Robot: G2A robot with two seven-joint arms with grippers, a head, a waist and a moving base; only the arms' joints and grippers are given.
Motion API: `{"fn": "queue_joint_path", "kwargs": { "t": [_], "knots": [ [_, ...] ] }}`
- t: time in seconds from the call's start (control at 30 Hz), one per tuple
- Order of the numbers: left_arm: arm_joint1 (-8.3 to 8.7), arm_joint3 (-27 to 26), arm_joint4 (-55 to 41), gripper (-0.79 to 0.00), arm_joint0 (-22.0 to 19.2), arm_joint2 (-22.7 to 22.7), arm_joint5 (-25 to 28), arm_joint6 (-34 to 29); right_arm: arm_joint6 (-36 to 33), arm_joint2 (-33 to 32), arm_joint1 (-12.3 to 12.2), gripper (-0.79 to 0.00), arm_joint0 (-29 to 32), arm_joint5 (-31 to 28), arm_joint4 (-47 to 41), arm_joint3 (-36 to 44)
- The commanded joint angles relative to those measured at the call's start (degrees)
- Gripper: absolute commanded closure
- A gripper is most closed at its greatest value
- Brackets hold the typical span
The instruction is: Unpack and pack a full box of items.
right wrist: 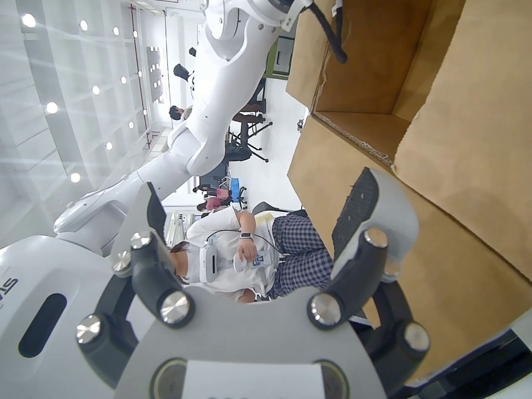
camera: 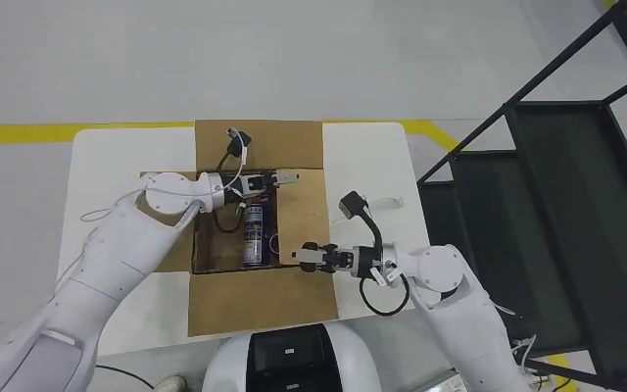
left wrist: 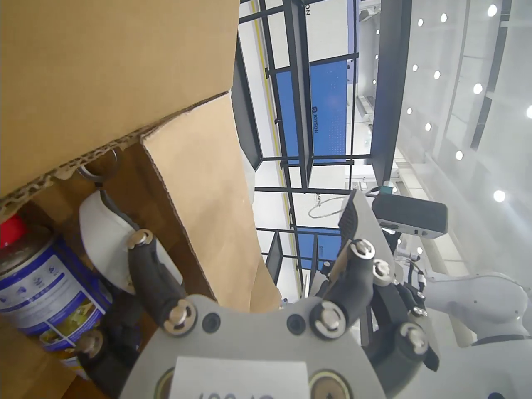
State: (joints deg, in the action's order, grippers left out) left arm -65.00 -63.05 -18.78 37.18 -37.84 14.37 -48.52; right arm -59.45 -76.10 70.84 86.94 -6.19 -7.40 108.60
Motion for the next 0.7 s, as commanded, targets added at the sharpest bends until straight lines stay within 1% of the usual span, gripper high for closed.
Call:
{"fn": "queue_joint_path", "kwargs": {
  "t": [0.0,0.17,0.3,0.37,0.47,0.67],
  "knots": [
    [-0.98,2.1,-0.8,-0.785,-0.9,0.9,1.1,-0.4,-0.1,0.0,-0.1,-0.785,0.0,-0.1,0.0,0.1],
    [-3.03,6.1,-2.6,-0.785,-2.4,2.6,3.0,-3.0,-0.7,0.7,-0.5,-0.785,-0.5,0.4,0.4,0.2],
    [-4.01,8.1,-5.0,-0.785,-2.7,2.4,5.2,-5.2,-1.0,1.4,-0.7,-0.785,-1.3,0.7,0.3,-0.1],
    [-4.24,8.7,-5.9,-0.785,-2.8,2.0,6.2,-6.4,-1.1,1.8,-0.8,-0.785,-1.6,0.7,0.2,-0.1],
    [-4.34,8.2,-7.1,-0.785,-2.6,1.2,7.7,-8.3,-1.3,2.4,-1.0,-0.785,-1.9,0.6,0.1,0.2],
    [-3.96,5.0,-8.0,-0.785,-1.6,-0.9,9.0,-10.9,-1.4,3.4,-1.3,-0.785,-2.2,0.7,0.4,1.6]
  ]
}}
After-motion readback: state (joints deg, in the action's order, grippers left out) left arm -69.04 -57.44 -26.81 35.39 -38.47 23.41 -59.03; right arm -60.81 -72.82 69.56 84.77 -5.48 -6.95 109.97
